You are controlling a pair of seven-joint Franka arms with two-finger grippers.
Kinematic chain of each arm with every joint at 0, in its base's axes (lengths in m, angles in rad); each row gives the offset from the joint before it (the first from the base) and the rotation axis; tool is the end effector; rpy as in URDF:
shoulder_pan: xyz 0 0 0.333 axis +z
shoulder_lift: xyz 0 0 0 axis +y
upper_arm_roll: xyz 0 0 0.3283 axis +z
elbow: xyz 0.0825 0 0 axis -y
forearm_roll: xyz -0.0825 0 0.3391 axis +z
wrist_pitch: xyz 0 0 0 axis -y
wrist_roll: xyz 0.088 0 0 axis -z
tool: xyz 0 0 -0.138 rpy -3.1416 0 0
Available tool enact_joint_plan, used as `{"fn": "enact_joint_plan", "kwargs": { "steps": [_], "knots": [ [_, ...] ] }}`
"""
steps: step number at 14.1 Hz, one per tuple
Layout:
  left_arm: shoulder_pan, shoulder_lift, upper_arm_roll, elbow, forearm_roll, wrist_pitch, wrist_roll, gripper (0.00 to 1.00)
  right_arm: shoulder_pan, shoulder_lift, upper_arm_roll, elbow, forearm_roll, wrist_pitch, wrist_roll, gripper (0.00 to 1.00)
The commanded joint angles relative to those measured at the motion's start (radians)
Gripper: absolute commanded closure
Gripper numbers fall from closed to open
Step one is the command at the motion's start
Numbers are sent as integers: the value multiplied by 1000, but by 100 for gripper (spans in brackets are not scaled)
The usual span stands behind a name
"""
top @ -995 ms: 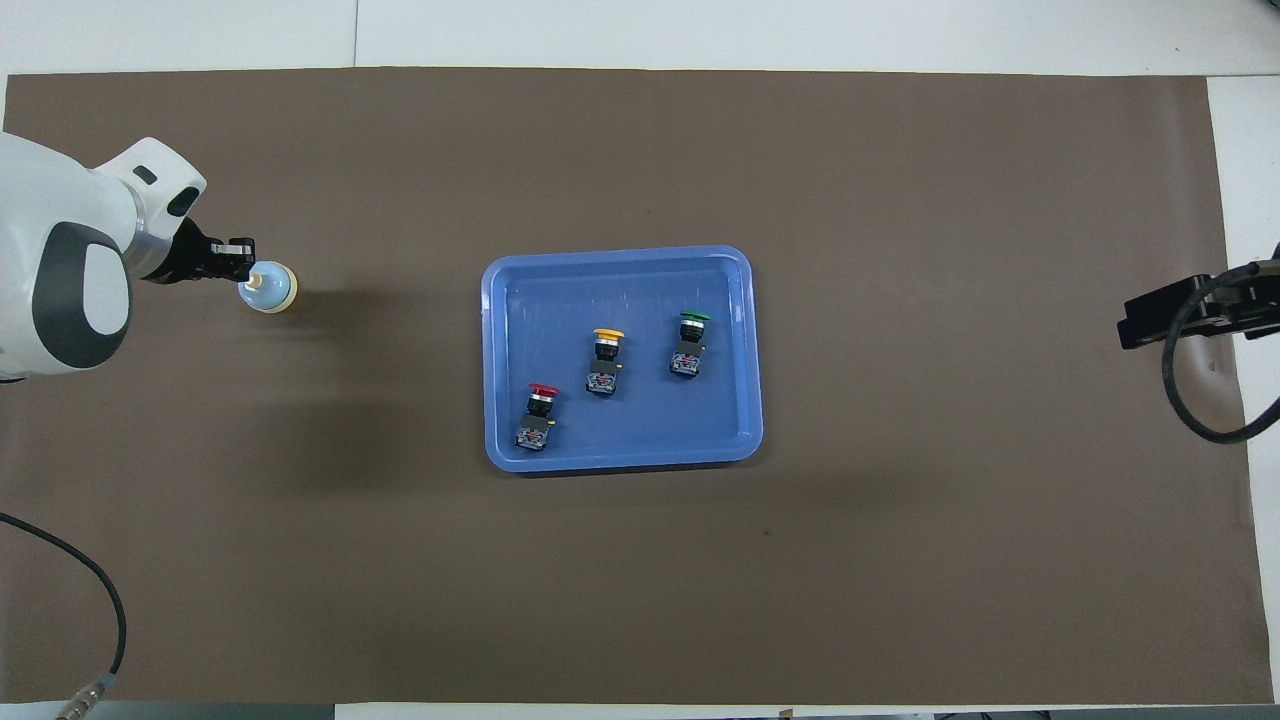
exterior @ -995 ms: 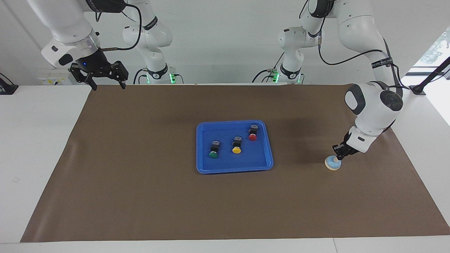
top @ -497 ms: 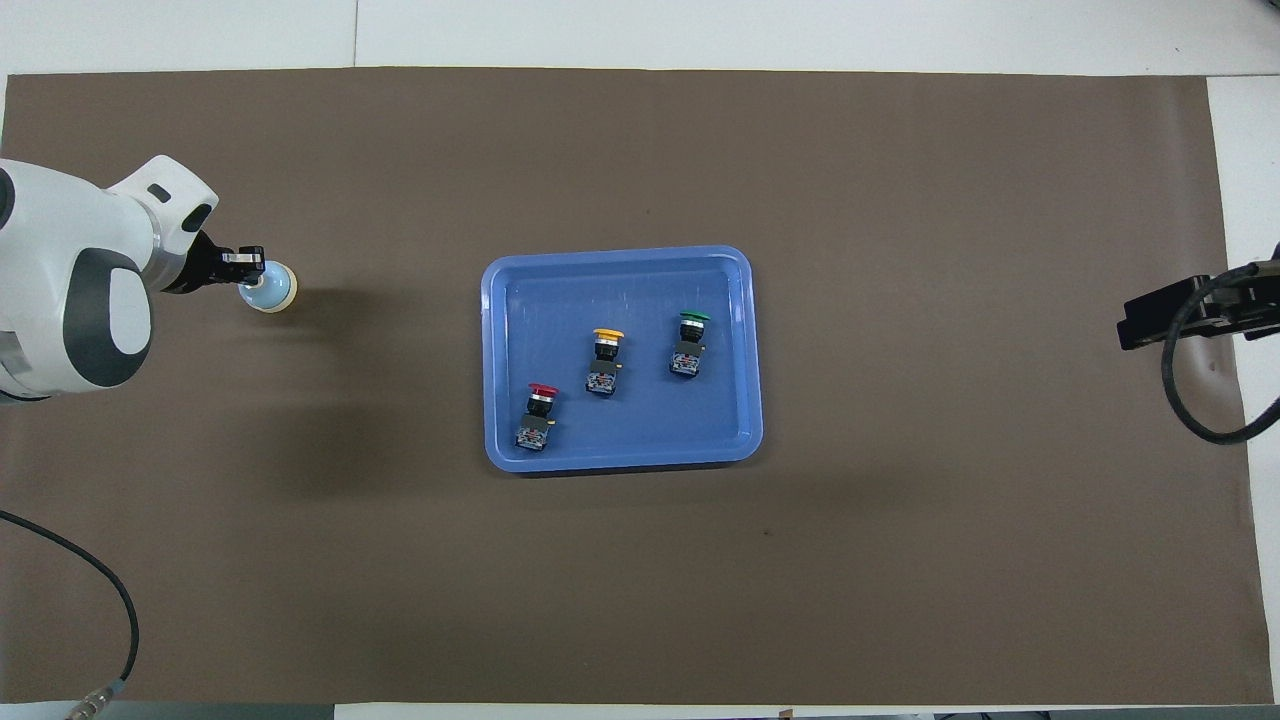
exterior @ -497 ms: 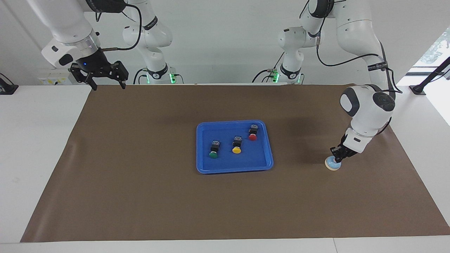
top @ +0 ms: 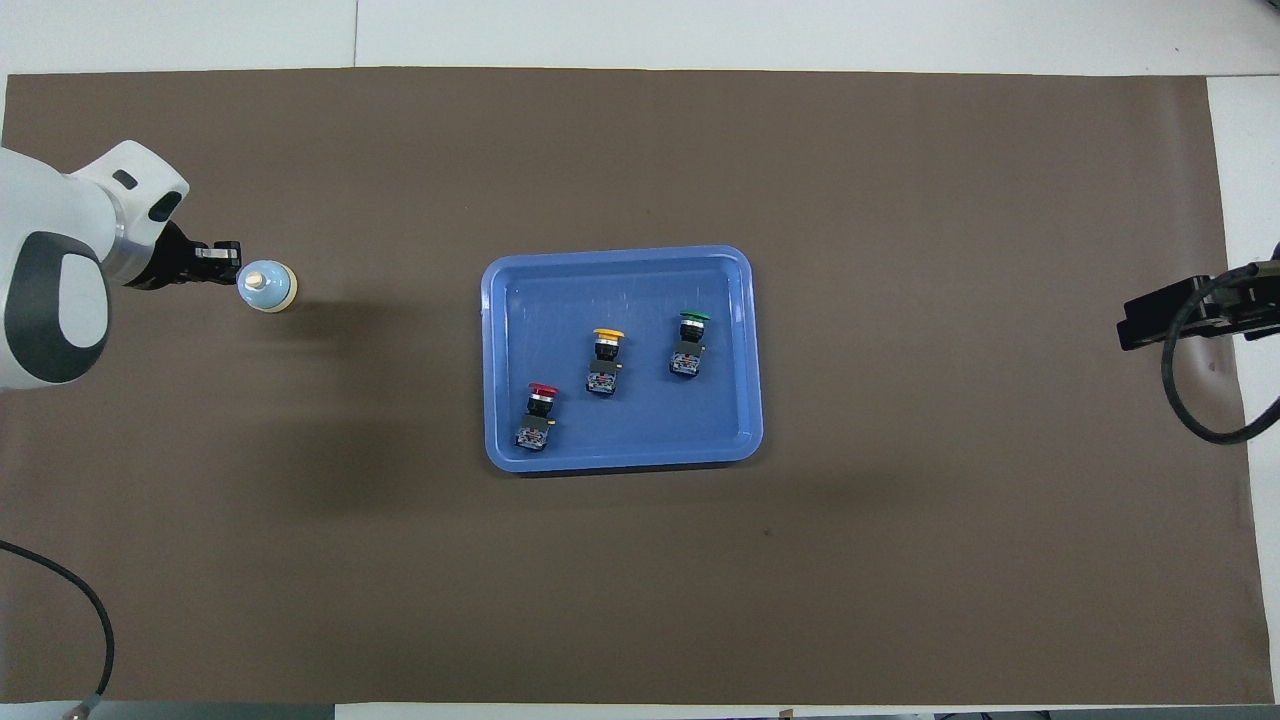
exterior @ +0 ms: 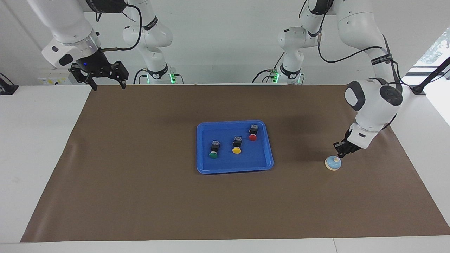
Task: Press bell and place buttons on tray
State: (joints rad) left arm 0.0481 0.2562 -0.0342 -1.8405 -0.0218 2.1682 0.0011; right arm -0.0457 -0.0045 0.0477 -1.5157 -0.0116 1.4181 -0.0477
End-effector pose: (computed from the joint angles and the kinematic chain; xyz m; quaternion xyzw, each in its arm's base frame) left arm 0.5953 0.0081 0.3996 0.9992 0.0129 0.0359 0.0133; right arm 0.4894 -0.0007 0.6186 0.9986 0.0242 -0.0467 0.0048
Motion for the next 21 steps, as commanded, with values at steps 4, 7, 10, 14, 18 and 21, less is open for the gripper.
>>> {"fn": "enact_joint_plan", "kwargs": {
  "steps": [4,7,10,14,18,21],
  "knots": [
    [-5,-228,-4,44,5,-275,-13,21,-13,-23,8,-24,16,1,12,0],
    [-8,-323,-4,46,2,-376,-29,0,-13,-23,8,-24,16,-1,12,0],
    [-11,-348,-9,49,2,-425,-33,0,-13,-23,8,-24,16,-1,12,0],
    [-13,-309,-12,136,0,-504,-23,0,-13,-23,8,-24,16,-1,12,0],
    [-21,-310,-10,142,0,-545,-21,0,-13,-23,8,-24,16,-1,12,0],
    [-21,-310,-10,145,0,-570,-21,0,-13,-23,8,-24,16,-1,12,0]
  ]
}}
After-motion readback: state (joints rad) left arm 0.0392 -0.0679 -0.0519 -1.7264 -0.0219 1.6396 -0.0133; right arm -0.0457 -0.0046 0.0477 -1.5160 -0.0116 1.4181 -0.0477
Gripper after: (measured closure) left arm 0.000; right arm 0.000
